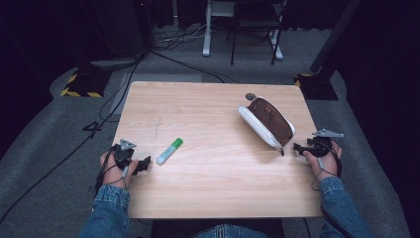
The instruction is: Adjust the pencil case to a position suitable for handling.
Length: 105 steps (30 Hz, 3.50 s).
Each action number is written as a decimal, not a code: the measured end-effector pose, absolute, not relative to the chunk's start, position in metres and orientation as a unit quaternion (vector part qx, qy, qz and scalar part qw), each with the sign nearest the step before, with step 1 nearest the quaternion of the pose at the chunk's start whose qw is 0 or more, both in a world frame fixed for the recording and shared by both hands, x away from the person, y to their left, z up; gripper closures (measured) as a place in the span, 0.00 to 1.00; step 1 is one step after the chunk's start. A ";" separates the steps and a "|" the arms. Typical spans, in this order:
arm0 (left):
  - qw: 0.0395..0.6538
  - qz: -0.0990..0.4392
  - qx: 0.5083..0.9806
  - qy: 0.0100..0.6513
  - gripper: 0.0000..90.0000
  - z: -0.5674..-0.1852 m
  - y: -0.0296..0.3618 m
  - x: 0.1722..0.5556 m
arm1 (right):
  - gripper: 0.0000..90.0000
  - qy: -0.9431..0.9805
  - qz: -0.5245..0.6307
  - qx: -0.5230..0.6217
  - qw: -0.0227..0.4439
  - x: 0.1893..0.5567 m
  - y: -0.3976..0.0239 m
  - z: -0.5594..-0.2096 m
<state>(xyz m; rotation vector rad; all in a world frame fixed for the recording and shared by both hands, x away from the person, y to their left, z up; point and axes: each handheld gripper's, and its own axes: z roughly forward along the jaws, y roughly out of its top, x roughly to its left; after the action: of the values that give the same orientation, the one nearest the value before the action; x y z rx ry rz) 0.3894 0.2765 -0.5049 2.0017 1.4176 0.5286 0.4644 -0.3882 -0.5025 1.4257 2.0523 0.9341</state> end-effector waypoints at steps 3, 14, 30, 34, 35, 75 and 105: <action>0.311 0.201 0.759 0.536 0.12 -0.505 0.277 0.390 | 0.33 0.749 0.340 0.519 0.234 0.464 -0.389 -0.502; 0.311 0.201 0.759 0.536 0.12 -0.505 0.277 0.390 | 0.31 0.754 0.342 0.513 0.227 0.460 -0.390 -0.489; 0.310 0.201 0.760 0.535 0.12 -0.505 0.276 0.390 | 0.34 0.748 0.376 0.499 0.223 0.444 -0.392 -0.449; 0.310 0.200 0.760 0.535 0.12 -0.505 0.276 0.390 | 0.35 0.747 0.390 0.494 0.215 0.442 -0.393 -0.441; 0.310 0.201 0.760 0.534 0.12 -0.505 0.276 0.390 | 0.35 0.746 0.393 0.494 0.212 0.442 -0.392 -0.440; 0.310 0.201 0.760 0.534 0.13 -0.505 0.276 0.390 | 0.25 0.766 0.401 0.466 0.187 0.483 -0.351 -0.447; 0.310 0.201 0.760 0.534 0.13 -0.505 0.276 0.390 | 0.82 0.787 0.389 0.450 0.166 0.508 -0.329 -0.471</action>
<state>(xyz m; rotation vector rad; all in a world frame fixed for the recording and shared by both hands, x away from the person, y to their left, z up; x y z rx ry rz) 0.3904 0.2763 -0.5048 2.0082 1.4101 0.5298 0.5082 -0.3290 -0.4713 1.2816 2.2405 1.1064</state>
